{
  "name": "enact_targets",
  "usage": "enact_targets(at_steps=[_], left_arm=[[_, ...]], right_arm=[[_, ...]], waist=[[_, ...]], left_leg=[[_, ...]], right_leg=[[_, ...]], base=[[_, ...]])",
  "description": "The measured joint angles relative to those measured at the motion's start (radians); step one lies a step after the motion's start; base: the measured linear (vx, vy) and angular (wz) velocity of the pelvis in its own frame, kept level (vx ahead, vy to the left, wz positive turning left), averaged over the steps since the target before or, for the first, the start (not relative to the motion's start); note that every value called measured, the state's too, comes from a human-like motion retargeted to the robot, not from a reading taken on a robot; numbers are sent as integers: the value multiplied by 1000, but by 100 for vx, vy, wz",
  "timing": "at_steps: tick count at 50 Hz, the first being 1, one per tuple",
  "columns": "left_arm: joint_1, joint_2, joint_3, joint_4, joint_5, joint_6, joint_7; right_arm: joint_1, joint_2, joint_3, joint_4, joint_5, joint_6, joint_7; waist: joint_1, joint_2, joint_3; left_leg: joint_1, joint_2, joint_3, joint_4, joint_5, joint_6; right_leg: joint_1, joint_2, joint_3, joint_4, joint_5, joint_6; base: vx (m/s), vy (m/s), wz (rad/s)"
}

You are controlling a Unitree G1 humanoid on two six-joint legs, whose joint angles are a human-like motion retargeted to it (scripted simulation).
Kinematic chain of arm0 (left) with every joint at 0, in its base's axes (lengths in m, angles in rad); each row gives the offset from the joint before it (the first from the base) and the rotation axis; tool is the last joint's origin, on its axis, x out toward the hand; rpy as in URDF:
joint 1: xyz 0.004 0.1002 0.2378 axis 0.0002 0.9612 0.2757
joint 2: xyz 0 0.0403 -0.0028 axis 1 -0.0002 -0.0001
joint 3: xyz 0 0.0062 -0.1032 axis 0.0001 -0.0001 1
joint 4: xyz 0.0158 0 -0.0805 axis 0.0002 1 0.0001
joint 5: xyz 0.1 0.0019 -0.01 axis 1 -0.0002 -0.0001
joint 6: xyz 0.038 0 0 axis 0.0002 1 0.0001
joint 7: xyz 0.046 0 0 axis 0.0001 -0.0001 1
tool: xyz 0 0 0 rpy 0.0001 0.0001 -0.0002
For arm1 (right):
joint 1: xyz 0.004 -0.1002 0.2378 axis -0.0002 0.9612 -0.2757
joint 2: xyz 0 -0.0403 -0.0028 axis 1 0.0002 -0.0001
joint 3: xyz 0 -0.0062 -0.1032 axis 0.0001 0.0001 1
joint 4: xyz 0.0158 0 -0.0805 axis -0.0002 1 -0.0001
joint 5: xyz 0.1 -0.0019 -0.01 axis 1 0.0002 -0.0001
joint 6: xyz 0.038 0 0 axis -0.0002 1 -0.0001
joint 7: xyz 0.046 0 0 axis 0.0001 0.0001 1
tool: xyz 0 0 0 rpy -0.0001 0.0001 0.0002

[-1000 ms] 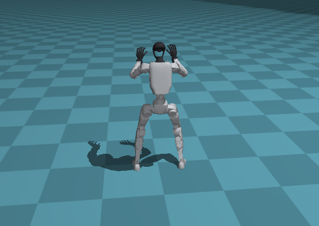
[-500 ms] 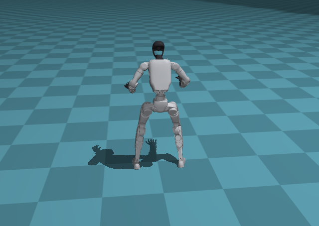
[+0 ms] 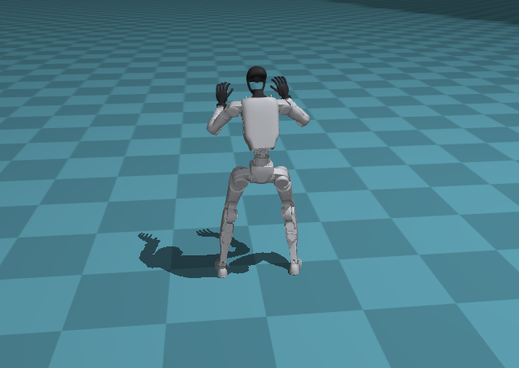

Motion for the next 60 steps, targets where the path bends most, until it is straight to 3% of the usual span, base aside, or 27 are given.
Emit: enact_targets(at_steps=[5, 10, 15, 20, 24, 30, 36, 42, 46, 51, 56, 60], left_arm=[[-568, 75, -325, 328, -55, 90, -74], [-878, 25, -635, 757, -219, 72, -192], [-941, -25, -907, 1058, -367, 11, -349], [-777, 8, -1025, 1095, -383, -36, -423], [-448, 98, -850, 928, -377, -70, -362], [304, 117, -331, 614, -367, -147, -209], [919, -95, 83, 335, -292, -224, -80], [1141, -283, 250, 62, -208, -271, 1], [1004, -277, 226, -66, -147, -271, 47], [525, -169, 71, -78, -79, -206, 53], [-107, -69, -174, 81, -70, -92, 13], [-564, -42, -401, 343, -198, -43, -34]], right_arm=[[-594, 34, 455, 379, 73, 61, 64], [-878, 175, 779, 858, 239, 54, 131], [-902, 254, 898, 1180, 387, 20, 198], [-711, 216, 835, 1210, 506, -21, 183], [-392, 113, 672, 982, 484, -62, 143], [251, 51, 308, 560, 323, -116, 59], [899, 171, -70, 244, 239, -208, 3], [1146, 229, -252, 9, 166, -262, -38], [1013, 201, -291, -136, 109, -243, -97], [556, 151, -204, -215, 36, -155, -95], [-95, 107, 76, -25, 5, -27, -42], [-578, 158, 388, 289, 154, 11, -41]], waist=[[-11, -3, 0], [-12, 6, 0], [-10, 13, 0], [-10, 17, 0], [-15, 16, 0], [-36, -4, 0], [-35, -20, 0], [-24, -15, 0], [-16, -8, 0], [1, 3, 0], [9, 8, 0], [6, 12, 0]], left_leg=[[-22, 9, 3, 23, 2, -8], [-22, 16, 4, 20, 11, -16], [-29, 15, 4, -16, 34, -18], [-31, 9, 0, -59, 57, -14], [-44, 6, -3, -80, 67, -12], [-66, 7, -3, -71, 53, -9], [-88, 12, -2, -42, 26, -7], [-75, 15, -4, -35, 13, -4], [-46, 11, -4, -49, 17, -1], [-17, 5, -6, -72, 33, 3], [-15, 4, -9, -79, 50, 6], [-35, 22, -6, -37, 46, -10]], right_leg=[[-29, 7, 9, 25, -2, -4], [-29, 12, 7, 21, 5, -3], [-34, 12, -4, -12, 25, -1], [-31, 10, -17, -51, 45, 2], [-40, 10, -24, -73, 54, 2], [-62, 12, -20, -67, 44, 0], [-84, 15, -15, -44, 26, 8], [-68, 17, -17, -42, 21, 18], [-41, 14, -20, -50, 23, 16], [-16, 10, -24, -57, 28, 3], [-18, 9, -29, -52, 33, -12], [-36, 14, -33, -15, 31, -13]], base=[[-10, -1, -9], [-3, 0, -2], [0, 0, 0], [0, 0, 0], [0, 0, 0], [7, 0, -1], [11, 0, -3], [7, 0, 0], [0, 0, 0], [-4, -1, 2], [-10, -2, 2], [-6, -1, -3]])
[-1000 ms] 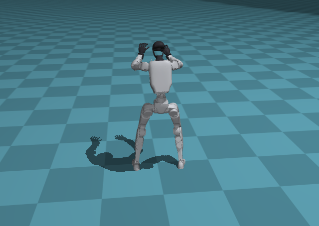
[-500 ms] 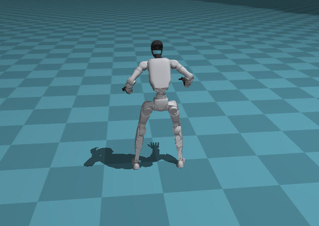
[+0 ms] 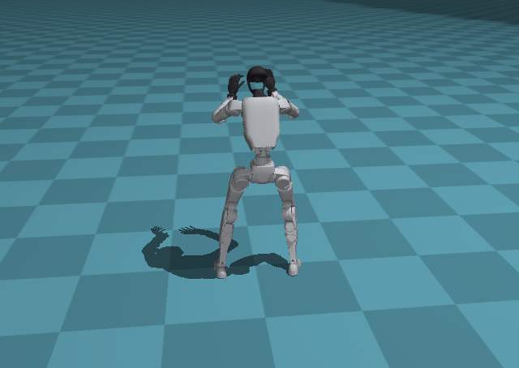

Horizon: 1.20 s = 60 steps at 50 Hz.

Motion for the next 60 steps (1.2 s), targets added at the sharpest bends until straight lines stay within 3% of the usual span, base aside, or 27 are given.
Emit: enact_targets(at_steps=[1, 2, 3, 6, 12, 17, 25, 30, 35, 40, 42, 47, 51, 55, 60], left_arm=[[-133, -45, -80, 99, -11, 134, -70], [-242, -72, -147, 192, -44, 198, -103], [-303, -60, -185, 273, -125, 122, -63], [-452, -72, -329, 545, -313, 58, -97], [-505, -144, -466, 936, -479, 60, -264], [-286, -119, -375, 919, -507, 29, -280], [449, -57, -122, 634, -426, -78, -140], [999, -120, 168, 492, -298, -147, -73], [1498, -241, 450, 220, -171, -218, 11], [1821, -353, 610, -61, -107, -269, 62], [1865, -362, 655, -161, -90, -264, 80], [1742, -314, 711, -383, 26, -250, 119], [1365, -182, 632, -452, 94, -165, 143], [842, -37, 448, -385, 144, -52, 109], [167, 78, 115, -91, 92, 39, 49]], right_arm=[[-179, -48, 188, 104, 119, 47, 20], [-306, -48, 308, 205, 207, 65, 33], [-330, 46, 292, 299, 235, 26, 33], [-436, 159, 392, 547, 385, -12, 81], [-507, 248, 605, 914, 498, -19, 196], [-309, 236, 496, 928, 509, -22, 190], [364, 136, 260, 696, 433, -101, 30], [923, 163, -46, 527, 277, -156, -5], [1461, 219, -362, 189, 169, -265, -68], [1817, 248, -555, -113, 139, -345, -54], [1868, 224, -621, -212, 108, -322, -48], [1734, 116, -705, -403, 21, -311, -70], [1375, -15, -642, -433, -57, -204, -74], [855, -143, -432, -358, -123, -86, -47], [132, -120, -7, -56, -100, 19, -34]], waist=[[13, 9, 0], [18, 13, 0], [8, 7, 0], [-6, 2, 0], [-19, -4, 0], [-16, -2, 0], [-7, 0, 0], [-13, -15, 0], [-25, -11, 0], [-43, -14, 0], [-48, -21, 0], [-53, -19, 0], [-40, -11, 0], [-27, 0, 0], [-30, -3, 0]], left_leg=[[-29, -7, -4, -26, 16, 11], [-43, -10, -5, -44, 26, 17], [-26, -9, 0, -43, 25, 12], [1, 0, 3, -52, 33, -2], [1, 2, 3, -67, 43, -3], [9, -1, 4, -84, 52, 3], [-9, -4, 13, -84, 44, 17], [-29, -9, 18, -72, 29, 19], [-115, 14, 14, 29, -12, 1], [-110, 9, 12, 14, -8, -1], [-60, -9, 16, -59, 16, 8], [-28, -5, 23, -51, 12, -1], [15, -16, 25, -96, 28, 13], [32, -21, 26, -95, 31, 23], [31, -16, 25, -76, 34, 18]], right_leg=[[-31, 1, 0, -21, 14, -8], [-48, 1, 0, -32, 21, -13], [-35, -3, -3, -26, 14, -13], [-5, 8, -2, -44, 24, 2], [-4, 6, -14, -54, 32, 0], [3, 6, -17, -69, 41, 1], [-18, 3, -9, -75, 41, -2], [-41, -1, 0, -66, 32, -1], [-113, 1, -2, 10, 14, 4], [-103, 0, -6, -9, 21, 18], [-61, -4, -2, -69, 37, 27], [-29, -5, -3, -63, 35, 36], [3, -3, 8, -98, 42, 28], [12, -3, 19, -90, 37, 17], [9, 0, 23, -68, 32, 9]], base=[[-10, -1, 2], [-8, -1, 1], [0, 0, 0], [0, 0, 0], [0, 0, 0], [0, 0, 0], [2, 1, -2], [8, 2, -2], [9, 2, -1], [2, 1, 2], [0, 0, 0], [0, 0, 0], [-10, 0, -7], [-14, -1, -7], [-13, -2, -5]])
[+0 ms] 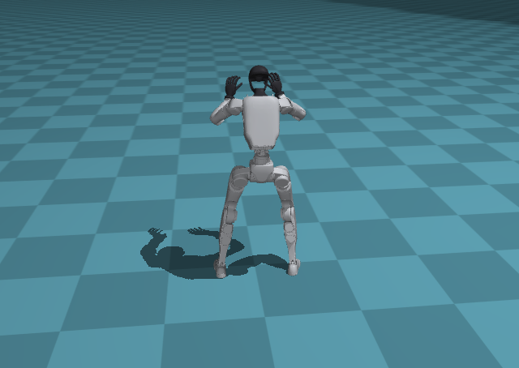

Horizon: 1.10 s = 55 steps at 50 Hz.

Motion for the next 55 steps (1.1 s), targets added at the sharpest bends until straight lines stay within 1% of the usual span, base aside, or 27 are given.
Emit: enact_targets(at_steps=[2, 4, 6, 8, 10, 12, 14, 17, 18, 20, 22, 25, 27, 28, 30, 32, 36, 38, 40, 43, 45, 46, 48, 50, 52, 55], left_arm=[[-243, -1, -167, 192, -69, 21, -10], [-428, -16, -314, 386, -141, 10, -37], [-575, -46, -449, 578, -228, 3, -75], [-666, -79, -568, 746, -364, -6, -119], [-709, -111, -647, 892, -451, -19, -187], [-718, -137, -667, 986, -484, -11, -241], [-679, -124, -666, 1030, -531, -37, -287], [-562, -86, -587, 991, -583, -66, -298], [-505, -68, -544, 950, -601, -78, -293], [-368, -27, -437, 828, -589, -73, -292], [-135, 9, -290, 654, -639, -149, -251], [212, 44, -86, 403, -595, -193, -219], [469, 36, 56, 259, -531, -216, -202], [598, 16, 126, 196, -480, -217, -199], [856, -28, 251, 90, -460, -251, -175], [1093, -106, 357, 2, -372, -278, -164], [1446, -264, 475, -125, -331, -330, -127], [1568, -330, 515, -190, -311, -353, -110], [1639, -379, 541, -258, -281, -366, -85], [1631, -410, 551, -359, -208, -367, -30], [1556, -403, 540, -421, -149, -348, 7], [1483, -388, 526, -442, -113, -330, 16], [1315, -347, 492, -469, -48, -290, 27], [1098, -297, 441, -463, 8, -238, 31], [853, -248, 374, -431, 57, -186, 5], [461, -166, 250, -327, 67, -87, -32]], right_arm=[[-255, 39, 190, 187, 57, 27, -16], [-447, 105, 341, 375, 118, 15, -32], [-594, 171, 472, 570, 186, 3, -23], [-676, 225, 579, 744, 275, 22, 15], [-711, 274, 646, 888, 353, 8, 72], [-716, 271, 676, 963, 405, -10, 141], [-679, 289, 662, 1006, 458, -27, 161], [-584, 238, 607, 961, 484, -43, 161], [-539, 210, 580, 922, 483, -45, 152], [-449, 137, 552, 821, 488, -62, 139], [-250, 79, 430, 717, 429, -54, 105], [35, 4, 305, 602, 380, -70, 78], [257, -24, 198, 543, 345, -95, 79], [367, -42, 146, 506, 331, -116, 89], [613, -22, -10, 440, 292, -129, 84], [850, 7, -162, 325, 269, -205, 64], [1235, 105, -405, 90, 246, -272, 9], [1361, 150, -489, -30, 230, -305, -4], [1429, 173, -545, -141, 205, -329, -17], [1414, 162, -589, -282, 149, -341, -53], [1345, 134, -603, -361, 108, -327, -80], [1281, 118, -601, -388, 82, -311, -84], [1133, 77, -587, -425, 35, -274, -84], [946, 32, -539, -428, -9, -217, -75], [732, -12, -465, -399, -56, -160, -44], [389, -70, -311, -295, -81, -44, 11]], waist=[[-2, 9, 0], [-6, 19, 0], [-6, 26, 0], [-6, 17, 0], [-10, 10, 0], [-1, 20, 0], [-9, 7, 0], [-10, 9, 0], [-10, 9, 0], [-8, 15, 0], [-7, 14, 0], [-4, 5, 0], [0, -1, 0], [3, 2, 0], [2, -10, 0], [6, -4, 0], [3, -5, 0], [-3, -5, 0], [-10, -5, 0], [-18, -2, 0], [-18, 2, 0], [-16, -1, 0], [-12, 0, 0], [-5, 12, 0], [4, 18, 0], [18, 15, 0]], left_leg=[[-14, 4, -1, 11, 3, -6], [-46, 25, -2, 65, -11, -26], [-67, 37, -4, 82, -11, -38], [-30, 16, -1, -1, 22, -25], [-13, 8, -1, -32, 35, -24], [-19, 5, -2, -42, 42, -26], [-9, 5, -2, -44, 41, -27], [-11, 1, -4, -48, 43, -24], [-14, -1, -5, -49, 44, -23], [-62, 9, -7, 4, 27, -25], [-10, -2, -7, -47, 38, -19], [-25, -2, -6, -47, 35, -18], [-46, 3, -4, -34, 27, -19], [-76, 12, -4, 2, 14, -24], [-60, 3, -3, -42, 26, -18], [-131, 31, -5, 62, -13, -35], [-155, 31, -11, 71, -19, -30], [-159, 30, -15, 73, -21, -29], [-158, 29, -18, 72, -21, -27], [-144, 27, -19, 65, -20, -25], [-130, 27, -17, 60, -19, -23], [-135, 21, -14, 71, -23, -17], [-125, 17, -10, 71, -23, -13], [-98, 25, -8, 54, -17, -18], [-81, 23, -6, 46, -13, -17], [-22, 1, 1, -33, 14, -2]], right_leg=[[-11, 1, -3, 8, 2, 0], [-32, 7, -11, 44, -8, 0], [-50, 14, -15, 55, -5, 0], [-23, 10, -12, -11, 20, 6], [-8, 6, -13, -33, 26, 8], [-13, 4, -16, -40, 32, 8], [-4, 5, -16, -41, 30, 7], [-5, 1, -18, -43, 30, 6], [-8, 0, -18, -43, 31, 5], [-51, -1, -19, 2, 21, -5], [-2, 0, -17, -44, 31, 4], [-18, 2, -14, -45, 32, 0], [-39, 5, -11, -38, 32, -2], [-65, 8, -11, -11, 26, -2], [-55, 9, -6, -50, 36, 1], [-114, 17, -9, 29, 17, 4], [-131, 19, -11, 30, 16, 15], [-131, 19, -13, 28, 16, 21], [-127, 18, -16, 24, 16, 26], [-108, 19, -18, 12, 16, 31], [-96, 20, -16, 8, 19, 34], [-107, 13, -8, 24, 13, 36], [-102, 10, -2, 28, 10, 35], [-72, 19, -6, 6, 18, 30], [-51, 18, -8, -8, 10, 22], [-16, 13, 7, -55, 29, 20]], base=[[-9, -1, -2], [-3, -1, -3], [0, 0, 0], [-8, 0, 9], [-3, 0, 6], [0, 0, 0], [0, 0, 0], [0, 0, 0], [0, 0, 0], [0, 0, 0], [0, 0, 0], [0, 0, 0], [3, 0, -4], [6, 1, -7], [7, 1, -5], [9, 0, -11], [6, 0, 3], [3, 0, 3], [0, 0, 0], [0, 0, 0], [0, 0, 0], [-5, 2, -4], [-3, 1, -2], [0, 0, 0], [-8, 0, -7], [-10, 0, -2]])
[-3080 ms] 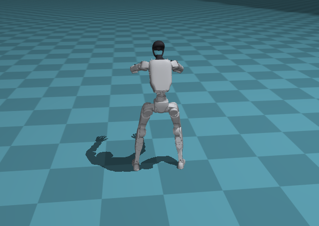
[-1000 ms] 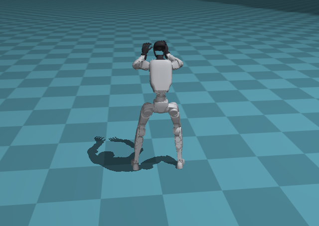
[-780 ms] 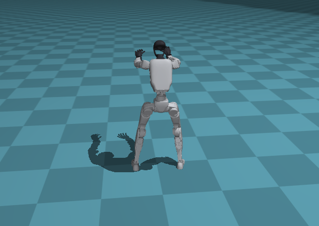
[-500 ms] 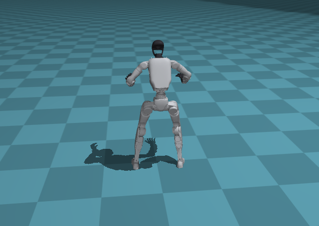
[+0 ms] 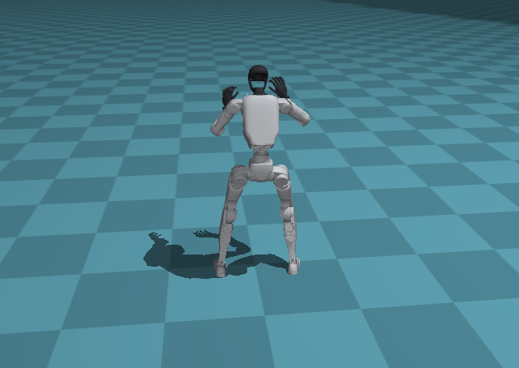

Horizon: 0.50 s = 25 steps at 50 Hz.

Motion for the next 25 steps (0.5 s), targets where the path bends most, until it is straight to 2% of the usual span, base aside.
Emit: enact_targets(at_steps=[2, 5, 8, 12, 15, 19, 20, 22, 23, 25], left_arm=[[-259, 42, -116, 127, 24, 77, -36], [-618, 92, -315, 379, -10, 139, -36], [-893, 91, -525, 675, -67, 157, -53], [-1095, 12, -757, 1051, -229, 159, -97], [-1131, -69, -855, 1281, -332, 136, -130], [-1025, -102, -863, 1414, -389, 100, -182], [-987, -101, -845, 1417, -390, 96, -183], [-910, -103, -780, 1357, -348, 134, -178], [-833, -75, -735, 1304, -331, 108, -170], [-691, -25, -642, 1169, -293, 106, -148]], right_arm=[[-270, -13, 179, 131, -3, 49, 54], [-616, 37, 443, 392, 59, 85, 72], [-878, 150, 674, 705, 135, 66, 72], [-1042, 271, 907, 1066, 291, 50, 121], [-1034, 351, 956, 1255, 357, 38, 172], [-934, 410, 970, 1329, 402, 9, 195], [-900, 411, 955, 1323, 394, 9, 194], [-836, 307, 946, 1213, 383, 0, 218], [-769, 319, 883, 1170, 354, 3, 197], [-645, 262, 788, 1029, 323, 4, 174]], waist=[[-2, 0, 0], [-6, 5, 0], [-15, 15, 0], [-17, 22, 0], [-11, 19, 0], [-26, 3, 0], [-27, 1, 0], [-9, 29, 0], [-17, 11, 0], [-19, 9, 0]], left_leg=[[-3, -2, 1, 14, -6, -1], [-6, 1, -1, 23, -2, -10], [-57, 29, -3, 114, -29, -38], [-52, 20, -5, 83, -15, -34], [-32, 6, -6, 39, 2, -26], [-20, 3, -9, 47, -5, -21], [-19, 1, -9, 48, -6, -19], [-45, -4, -12, 49, -5, -15], [-34, -3, -10, 56, -12, -12], [-37, -5, -11, 57, -12, -10]], right_leg=[[-7, -8, -3, 24, -10, -5], [-9, -4, 0, 30, -10, -9], [-51, 1, -8, 107, -28, -11], [-45, -3, -13, 84, -21, -14], [-32, -9, -13, 55, -16, -19], [-20, -14, -15, 69, -27, -23], [-20, -16, -14, 72, -29, -25], [-43, -22, -19, 76, -27, -28], [-36, -24, -18, 87, -37, -33], [-38, -21, -13, 84, -35, -29]], base=[[-8, -1, 0], [-5, 0, 1], [0, 0, 0], [-1, 0, 4], [0, 0, 0], [0, 0, 0], [0, 0, 0], [0, 0, 0], [0, 0, 0], [0, 0, 0]])
